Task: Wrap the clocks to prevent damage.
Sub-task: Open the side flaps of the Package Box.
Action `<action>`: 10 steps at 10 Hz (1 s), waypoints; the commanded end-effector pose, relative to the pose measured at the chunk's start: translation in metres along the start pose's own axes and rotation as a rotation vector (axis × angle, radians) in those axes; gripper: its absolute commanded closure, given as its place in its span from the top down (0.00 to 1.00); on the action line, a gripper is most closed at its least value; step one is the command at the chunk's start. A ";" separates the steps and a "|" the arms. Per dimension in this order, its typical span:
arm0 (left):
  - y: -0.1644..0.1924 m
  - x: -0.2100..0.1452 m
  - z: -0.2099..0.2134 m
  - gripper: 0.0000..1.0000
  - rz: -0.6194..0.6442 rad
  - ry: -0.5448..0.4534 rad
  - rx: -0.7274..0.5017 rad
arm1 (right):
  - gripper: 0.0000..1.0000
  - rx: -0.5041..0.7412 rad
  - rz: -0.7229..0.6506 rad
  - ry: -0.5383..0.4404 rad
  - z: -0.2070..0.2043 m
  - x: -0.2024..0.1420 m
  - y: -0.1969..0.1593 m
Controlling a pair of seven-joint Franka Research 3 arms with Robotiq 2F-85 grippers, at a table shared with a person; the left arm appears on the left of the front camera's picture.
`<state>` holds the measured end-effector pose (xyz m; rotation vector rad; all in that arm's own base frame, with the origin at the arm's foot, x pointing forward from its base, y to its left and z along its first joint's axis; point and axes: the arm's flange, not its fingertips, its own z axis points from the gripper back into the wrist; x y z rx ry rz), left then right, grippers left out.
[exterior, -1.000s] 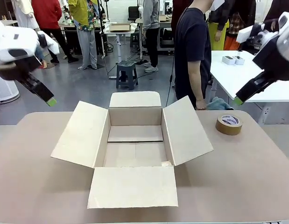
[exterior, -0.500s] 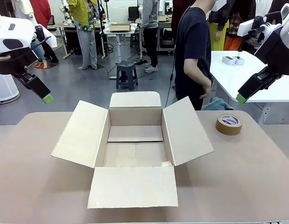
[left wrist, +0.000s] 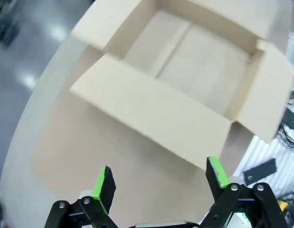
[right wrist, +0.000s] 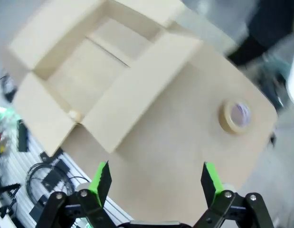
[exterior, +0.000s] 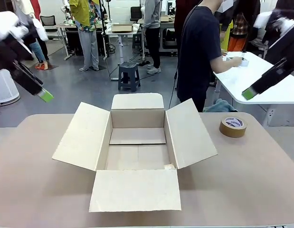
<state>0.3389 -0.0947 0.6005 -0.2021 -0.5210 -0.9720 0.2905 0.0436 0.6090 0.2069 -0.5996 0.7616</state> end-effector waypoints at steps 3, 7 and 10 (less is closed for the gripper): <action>0.058 -0.033 0.041 1.00 -0.315 -0.183 -0.190 | 1.00 0.311 0.165 -0.455 0.038 -0.029 -0.090; 0.088 -0.093 0.057 1.00 -0.315 -0.568 -0.223 | 1.00 0.355 0.127 -0.572 0.018 -0.070 -0.130; 0.094 -0.130 0.072 1.00 -0.262 -0.655 -0.198 | 1.00 0.335 0.110 -0.537 0.011 -0.085 -0.131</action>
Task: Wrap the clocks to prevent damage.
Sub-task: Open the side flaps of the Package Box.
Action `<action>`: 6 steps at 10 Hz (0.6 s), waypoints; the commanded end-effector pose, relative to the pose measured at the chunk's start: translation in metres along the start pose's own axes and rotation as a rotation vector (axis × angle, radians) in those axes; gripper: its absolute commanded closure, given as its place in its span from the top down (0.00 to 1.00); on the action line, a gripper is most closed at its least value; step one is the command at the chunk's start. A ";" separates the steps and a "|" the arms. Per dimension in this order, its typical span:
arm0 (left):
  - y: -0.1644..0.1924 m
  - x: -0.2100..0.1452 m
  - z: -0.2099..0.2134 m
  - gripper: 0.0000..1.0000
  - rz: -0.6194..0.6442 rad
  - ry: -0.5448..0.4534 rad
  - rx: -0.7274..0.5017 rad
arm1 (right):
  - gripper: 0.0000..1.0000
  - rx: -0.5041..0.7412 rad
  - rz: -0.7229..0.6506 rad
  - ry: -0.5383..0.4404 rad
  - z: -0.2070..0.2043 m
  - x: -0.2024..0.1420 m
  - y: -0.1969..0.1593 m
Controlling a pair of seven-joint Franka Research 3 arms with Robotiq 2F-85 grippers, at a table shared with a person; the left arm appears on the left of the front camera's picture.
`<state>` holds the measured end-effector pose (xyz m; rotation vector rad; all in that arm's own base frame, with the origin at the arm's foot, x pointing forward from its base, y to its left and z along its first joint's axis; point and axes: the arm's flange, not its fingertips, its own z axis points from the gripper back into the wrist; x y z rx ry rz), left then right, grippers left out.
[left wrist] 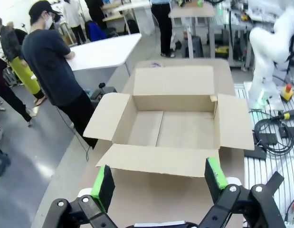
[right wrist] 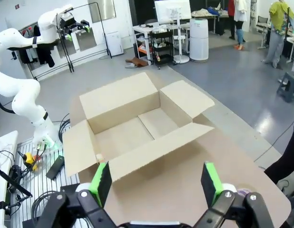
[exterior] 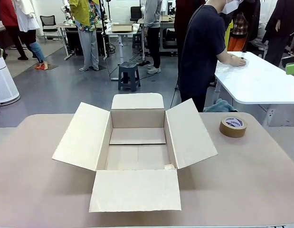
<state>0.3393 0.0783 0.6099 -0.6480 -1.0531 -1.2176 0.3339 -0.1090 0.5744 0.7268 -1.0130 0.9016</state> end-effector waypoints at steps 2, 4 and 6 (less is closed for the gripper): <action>-0.003 -0.023 0.018 1.00 0.027 -0.048 0.023 | 1.00 -0.024 0.012 0.058 0.001 -0.004 0.012; -0.002 -0.035 0.028 1.00 0.056 -0.067 0.024 | 1.00 -0.040 0.011 0.083 0.001 -0.005 0.015; -0.005 -0.040 0.028 1.00 0.077 -0.068 0.028 | 1.00 -0.040 -0.005 0.096 -0.001 -0.006 0.014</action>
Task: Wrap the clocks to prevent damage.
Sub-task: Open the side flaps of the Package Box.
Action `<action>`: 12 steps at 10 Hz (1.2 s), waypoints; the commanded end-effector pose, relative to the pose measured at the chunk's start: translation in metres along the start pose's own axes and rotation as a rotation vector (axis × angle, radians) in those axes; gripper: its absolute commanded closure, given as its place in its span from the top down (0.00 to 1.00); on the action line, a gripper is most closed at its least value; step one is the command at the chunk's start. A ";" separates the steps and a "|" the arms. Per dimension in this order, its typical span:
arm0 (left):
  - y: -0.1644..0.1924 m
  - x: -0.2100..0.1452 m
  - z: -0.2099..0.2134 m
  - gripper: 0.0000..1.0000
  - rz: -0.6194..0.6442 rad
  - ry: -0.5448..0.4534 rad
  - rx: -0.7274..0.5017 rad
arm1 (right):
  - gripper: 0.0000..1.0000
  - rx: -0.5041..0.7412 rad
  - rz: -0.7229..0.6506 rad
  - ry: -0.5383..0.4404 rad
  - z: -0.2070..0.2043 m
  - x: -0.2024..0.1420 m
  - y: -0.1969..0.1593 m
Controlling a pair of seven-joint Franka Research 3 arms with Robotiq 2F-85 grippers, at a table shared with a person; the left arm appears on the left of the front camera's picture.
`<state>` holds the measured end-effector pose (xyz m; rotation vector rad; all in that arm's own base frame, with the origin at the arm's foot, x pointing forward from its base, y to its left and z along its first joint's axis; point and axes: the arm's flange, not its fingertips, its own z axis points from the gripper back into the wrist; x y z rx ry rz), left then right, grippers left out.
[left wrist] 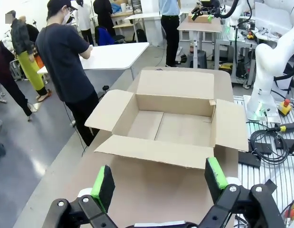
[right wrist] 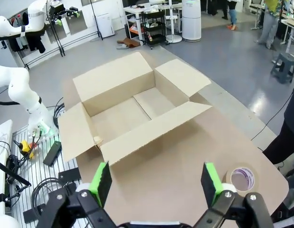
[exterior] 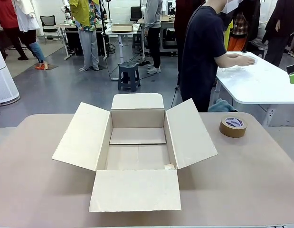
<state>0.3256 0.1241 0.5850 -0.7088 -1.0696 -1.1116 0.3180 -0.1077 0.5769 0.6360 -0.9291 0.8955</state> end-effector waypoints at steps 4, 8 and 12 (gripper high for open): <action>0.000 0.000 0.000 1.00 0.000 0.000 0.000 | 1.00 0.000 0.000 0.000 0.000 0.000 0.000; 0.000 0.000 0.000 1.00 0.000 0.000 0.000 | 1.00 0.000 0.000 0.000 0.000 0.000 0.000; 0.000 0.000 0.000 1.00 0.000 0.000 0.000 | 1.00 0.000 0.000 0.000 0.000 0.000 0.000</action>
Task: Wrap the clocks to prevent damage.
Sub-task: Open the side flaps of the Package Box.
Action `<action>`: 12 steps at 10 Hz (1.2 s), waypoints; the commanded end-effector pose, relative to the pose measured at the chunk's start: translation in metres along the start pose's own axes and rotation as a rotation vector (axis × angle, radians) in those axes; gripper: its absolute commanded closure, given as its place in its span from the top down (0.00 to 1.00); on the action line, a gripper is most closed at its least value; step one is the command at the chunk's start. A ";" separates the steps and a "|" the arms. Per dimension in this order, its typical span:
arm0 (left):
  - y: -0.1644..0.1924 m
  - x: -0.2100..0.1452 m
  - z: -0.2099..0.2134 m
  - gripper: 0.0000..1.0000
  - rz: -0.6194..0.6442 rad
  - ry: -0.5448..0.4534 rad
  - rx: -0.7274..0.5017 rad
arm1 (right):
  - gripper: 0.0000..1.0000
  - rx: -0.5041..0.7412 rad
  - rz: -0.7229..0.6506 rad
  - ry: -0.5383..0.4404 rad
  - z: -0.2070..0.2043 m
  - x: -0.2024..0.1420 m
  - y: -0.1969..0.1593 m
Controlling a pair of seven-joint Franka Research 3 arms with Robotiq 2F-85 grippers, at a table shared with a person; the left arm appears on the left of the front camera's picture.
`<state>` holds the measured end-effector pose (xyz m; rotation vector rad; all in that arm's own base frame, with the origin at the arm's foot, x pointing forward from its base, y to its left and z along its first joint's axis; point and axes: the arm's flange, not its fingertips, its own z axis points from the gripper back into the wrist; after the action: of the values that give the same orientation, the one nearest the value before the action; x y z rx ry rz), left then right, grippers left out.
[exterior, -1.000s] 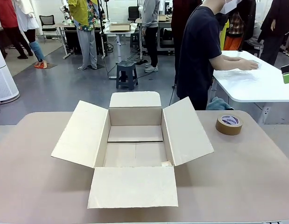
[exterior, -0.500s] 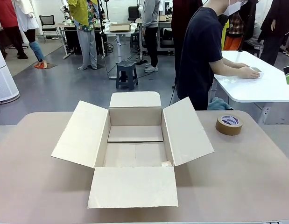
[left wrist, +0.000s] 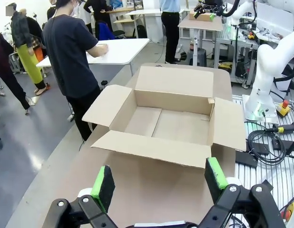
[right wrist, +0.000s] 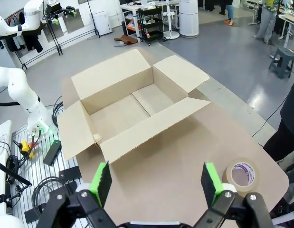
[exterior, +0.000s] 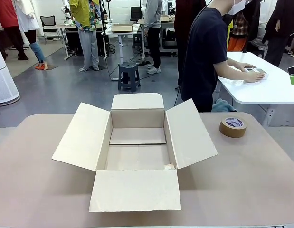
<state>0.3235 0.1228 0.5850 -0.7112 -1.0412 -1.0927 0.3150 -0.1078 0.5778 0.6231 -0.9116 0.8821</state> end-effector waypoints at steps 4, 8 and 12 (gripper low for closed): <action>0.001 0.005 -0.001 0.40 -0.004 0.019 -0.006 | 0.41 0.001 -0.007 -0.004 0.005 -0.006 0.002; 0.004 0.025 -0.001 0.00 0.010 0.084 -0.022 | 0.00 0.004 -0.041 -0.027 0.022 -0.018 -0.005; -0.001 0.022 0.000 0.00 0.020 0.096 -0.016 | 0.00 0.002 -0.053 -0.009 0.029 -0.029 -0.009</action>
<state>0.3300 0.1144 0.6013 -0.6809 -0.9691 -1.1190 0.3013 -0.1392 0.5657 0.6509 -0.8975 0.8072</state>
